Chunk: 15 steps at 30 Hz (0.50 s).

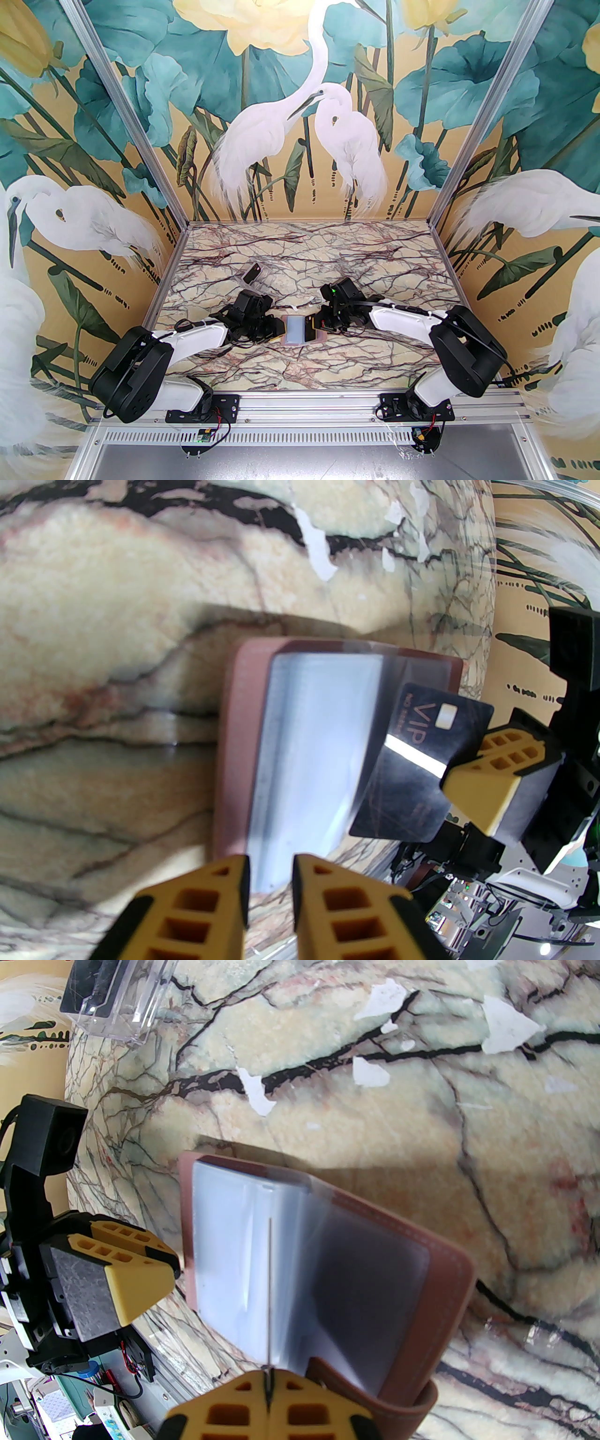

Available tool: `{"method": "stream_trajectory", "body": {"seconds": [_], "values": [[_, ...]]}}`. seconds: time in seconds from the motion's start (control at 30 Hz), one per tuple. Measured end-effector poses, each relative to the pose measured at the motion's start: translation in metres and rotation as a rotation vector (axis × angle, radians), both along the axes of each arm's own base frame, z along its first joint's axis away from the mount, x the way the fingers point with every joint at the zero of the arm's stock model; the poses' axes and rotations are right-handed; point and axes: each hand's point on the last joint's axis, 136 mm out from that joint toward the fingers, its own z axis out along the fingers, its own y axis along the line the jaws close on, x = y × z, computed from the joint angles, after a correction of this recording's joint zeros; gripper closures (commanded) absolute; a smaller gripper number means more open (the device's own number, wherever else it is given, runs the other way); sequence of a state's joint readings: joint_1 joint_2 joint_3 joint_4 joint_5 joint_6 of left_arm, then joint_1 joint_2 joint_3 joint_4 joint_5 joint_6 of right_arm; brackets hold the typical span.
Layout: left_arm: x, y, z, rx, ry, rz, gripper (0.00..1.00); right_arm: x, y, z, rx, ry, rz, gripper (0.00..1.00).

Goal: Put the credit cards into the card holder

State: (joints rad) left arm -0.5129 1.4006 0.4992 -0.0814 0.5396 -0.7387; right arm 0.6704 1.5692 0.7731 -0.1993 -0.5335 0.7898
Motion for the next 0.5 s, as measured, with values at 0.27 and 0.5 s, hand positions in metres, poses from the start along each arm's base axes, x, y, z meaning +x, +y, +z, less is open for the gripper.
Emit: {"method": "stream_trajectory", "body": {"seconds": [0.27,0.5], "values": [[-0.004,-0.001,-0.01,0.023,0.021,-0.01,0.79,0.001,0.002,-0.004,0.004,0.003,0.003,1.0],[-0.005,-0.002,-0.015,0.03,0.032,-0.014,0.81,0.003,0.006,-0.004,0.021,0.0,0.007,1.0]]}}
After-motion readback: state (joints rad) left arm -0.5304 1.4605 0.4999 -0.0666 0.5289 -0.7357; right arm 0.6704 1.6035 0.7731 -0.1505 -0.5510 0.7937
